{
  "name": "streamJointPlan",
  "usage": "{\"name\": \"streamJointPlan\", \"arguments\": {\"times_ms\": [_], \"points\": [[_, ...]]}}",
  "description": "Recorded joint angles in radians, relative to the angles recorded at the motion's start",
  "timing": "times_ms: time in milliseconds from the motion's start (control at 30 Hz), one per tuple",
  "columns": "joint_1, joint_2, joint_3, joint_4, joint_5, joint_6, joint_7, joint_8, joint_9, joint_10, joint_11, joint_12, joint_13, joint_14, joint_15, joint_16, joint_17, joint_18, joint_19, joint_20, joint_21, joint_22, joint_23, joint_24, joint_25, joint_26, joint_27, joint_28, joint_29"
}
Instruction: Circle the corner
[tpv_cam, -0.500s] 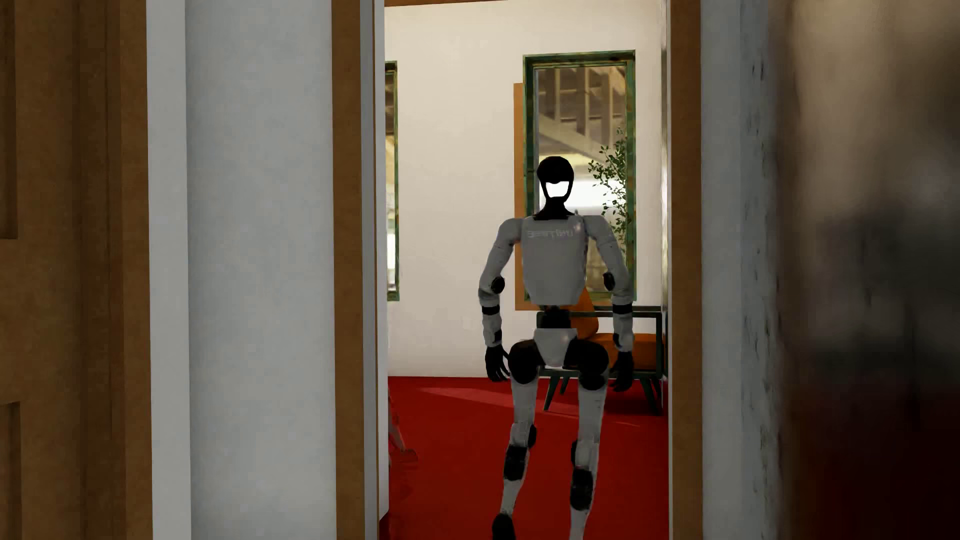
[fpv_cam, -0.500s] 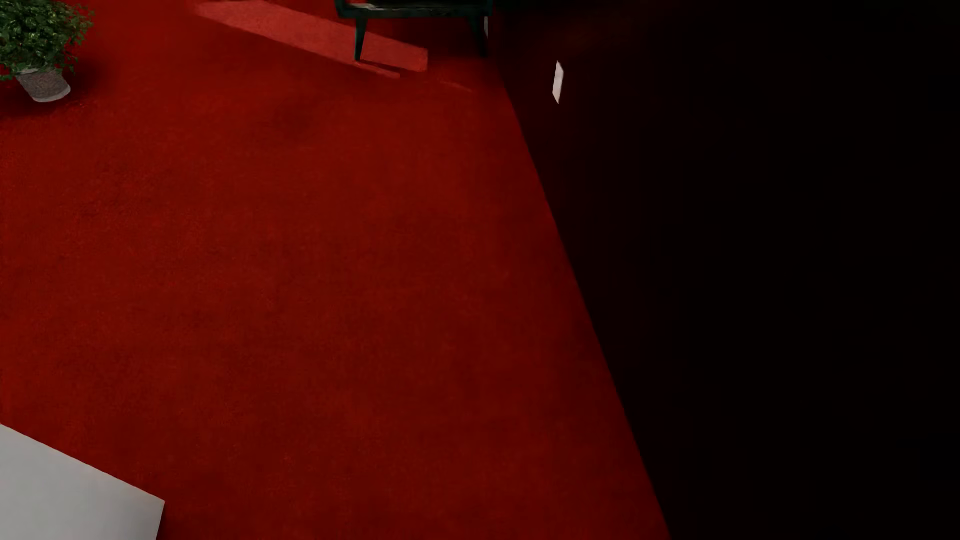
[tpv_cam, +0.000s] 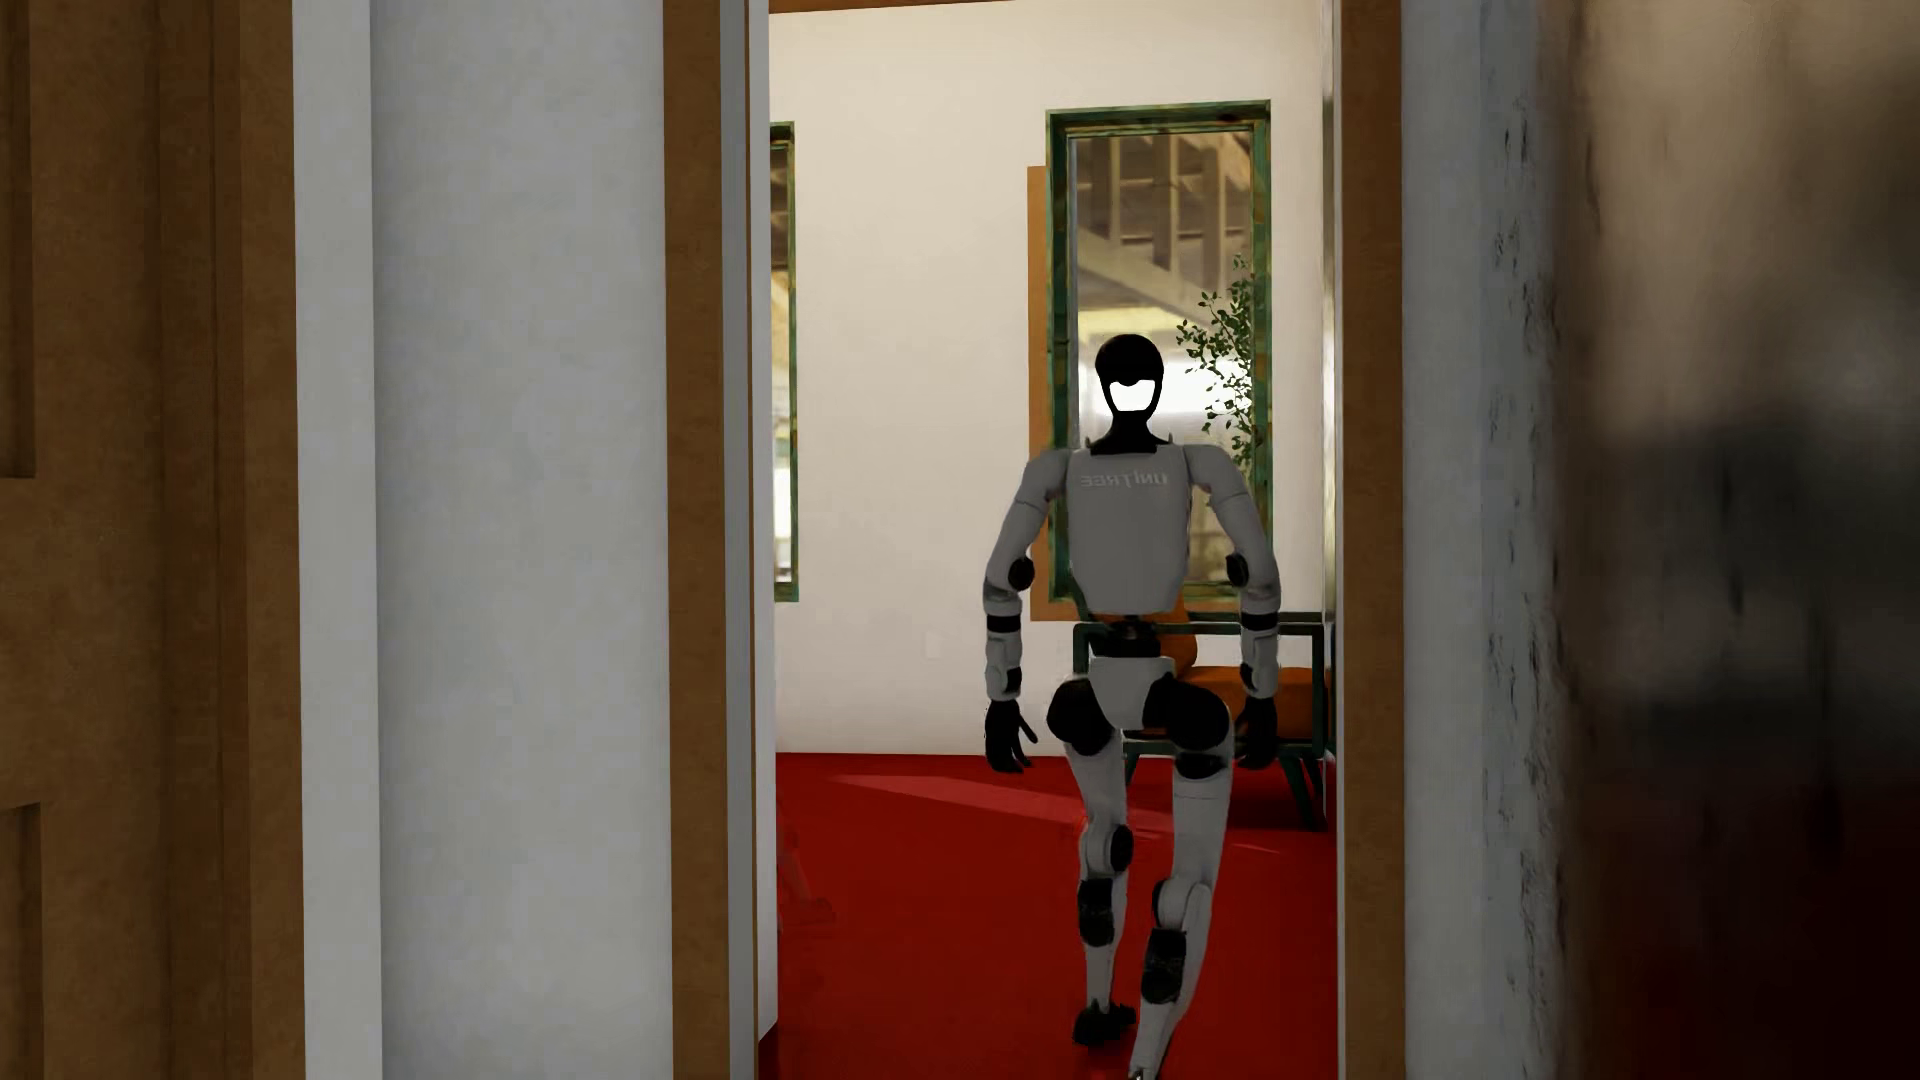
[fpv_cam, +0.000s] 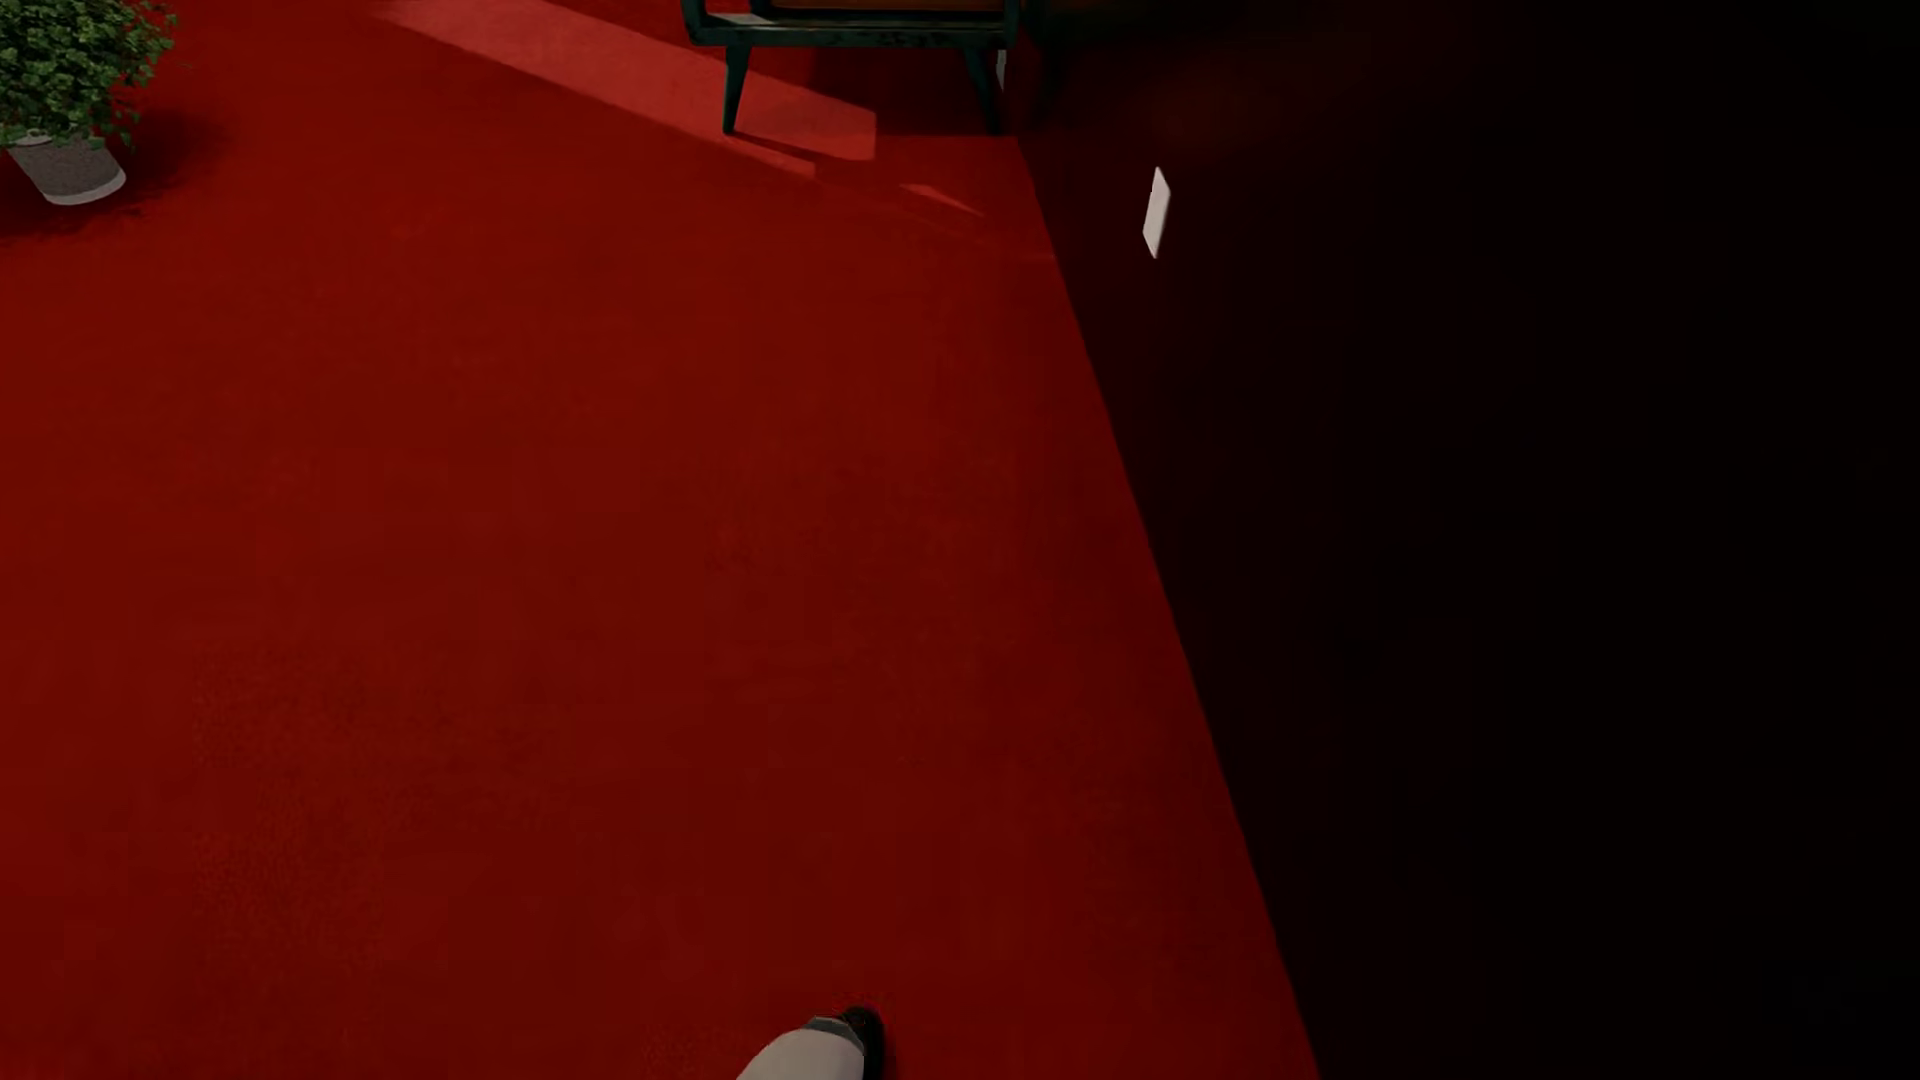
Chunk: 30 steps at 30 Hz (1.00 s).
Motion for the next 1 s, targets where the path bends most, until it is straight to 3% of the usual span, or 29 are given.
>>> {"name": "streamJointPlan", "arguments": {"times_ms": [100,200,233,300,400,500,533,633,733,833,900,967,1000], "points": [[0.085,0.044,-0.026,0.002,-0.027,0.004,0.0,0.0,-0.043,-0.06,0.007,0.027,0.026,0.065,0.052,-0.006,0.035,0.0,0.0,-0.019,-0.014,0.039,-0.034,0.0,0.0,0.0,0.0,0.0,0.0],[0.093,0.008,-0.099,-0.067,-0.072,-0.039,0.0,0.0,-0.04,0.049,0.167,-0.018,0.066,0.049,0.257,-0.003,0.082,0.0,0.0,-0.071,-0.03,0.092,0.003,0.0,0.0,0.0,0.0,0.0,0.0],[0.108,-0.084,-0.077,-0.104,-0.1,-0.068,0.0,0.0,-0.053,0.049,0.3,-0.026,0.089,0.001,0.289,0.006,0.099,0.0,0.0,0.054,-0.064,0.048,0.006,0.0,0.0,0.0,0.0,0.0,0.0],[0.206,-0.238,-0.041,-0.139,-0.117,-0.075,0.0,0.0,-0.034,0.031,0.591,-0.051,0.082,-0.079,0.254,0.024,0.062,0.0,0.0,0.098,-0.009,-0.108,-0.028,0.0,0.0,0.0,0.0,0.0,0.0],[0.343,-0.391,-0.129,-0.176,-0.148,-0.033,0.0,0.0,-0.028,0.008,0.754,-0.08,0.046,-0.114,0.313,0.027,0.006,0.0,0.0,0.154,-0.051,-0.322,-0.036,0.0,0.0,0.0,0.0,0.0,0.0],[0.441,-0.527,-0.183,-0.19,-0.133,0.009,0.0,0.0,-0.014,0.005,0.58,-0.127,0.028,-0.148,0.527,0.018,-0.027,0.0,0.0,0.175,-0.192,-0.434,-0.015,0.0,0.0,0.0,0.0,0.0,0.0],[0.476,-0.557,-0.189,-0.19,-0.123,0.017,0.0,0.0,-0.008,0.001,0.481,-0.134,0.021,-0.162,0.553,0.018,-0.038,0.0,0.0,0.173,-0.209,-0.461,-0.012,0.0,0.0,0.0,0.0,0.0,0.0],[0.575,-0.589,-0.22,-0.168,-0.101,0.028,0.0,0.0,-0.001,-0.011,0.175,-0.121,0.008,-0.203,0.42,0.03,-0.057,0.0,0.0,0.143,-0.183,-0.478,-0.009,0.0,0.0,0.0,0.0,0.0,0.0],[0.642,-0.546,-0.269,-0.136,-0.09,0.039,0.0,0.0,-0.006,-0.006,-0.034,-0.094,0.036,-0.239,0.216,0.022,-0.04,0.0,0.0,0.1,-0.174,-0.312,-0.011,0.0,0.0,0.0,0.0,0.0,0.0],[0.676,-0.518,-0.288,-0.1,-0.066,0.038,0.0,0.0,-0.028,0.02,-0.01,-0.049,0.082,-0.232,0.222,0.012,0.003,0.0,0.0,0.081,-0.155,-0.061,0.014,0.0,0.0,0.0,0.0,0.0,0.0],[0.666,-0.533,-0.251,-0.077,-0.041,0.042,0.0,0.0,-0.045,0.065,0.07,-0.005,0.099,-0.115,0.287,0.009,0.039,0.0,0.0,0.096,-0.102,0.073,0.068,0.0,0.0,0.0,0.0,0.0,0.0],[0.572,-0.492,-0.21,-0.052,-0.024,0.054,0.0,0.0,-0.059,0.22,0.065,0.041,0.104,0.127,0.274,0.011,0.06,0.0,0.0,0.107,-0.028,0.133,0.108,0.0,0.0,0.0,0.0,0.0,0.0],[0.481,-0.456,-0.198,-0.036,-0.017,0.063,0.0,0.0,-0.063,0.366,0.038,0.055,0.111,0.197,0.261,0.016,0.061,0.0,0.0,0.099,-0.009,0.134,0.103,0.0,0.0,0.0,0.0,0.0,0.0]]}}
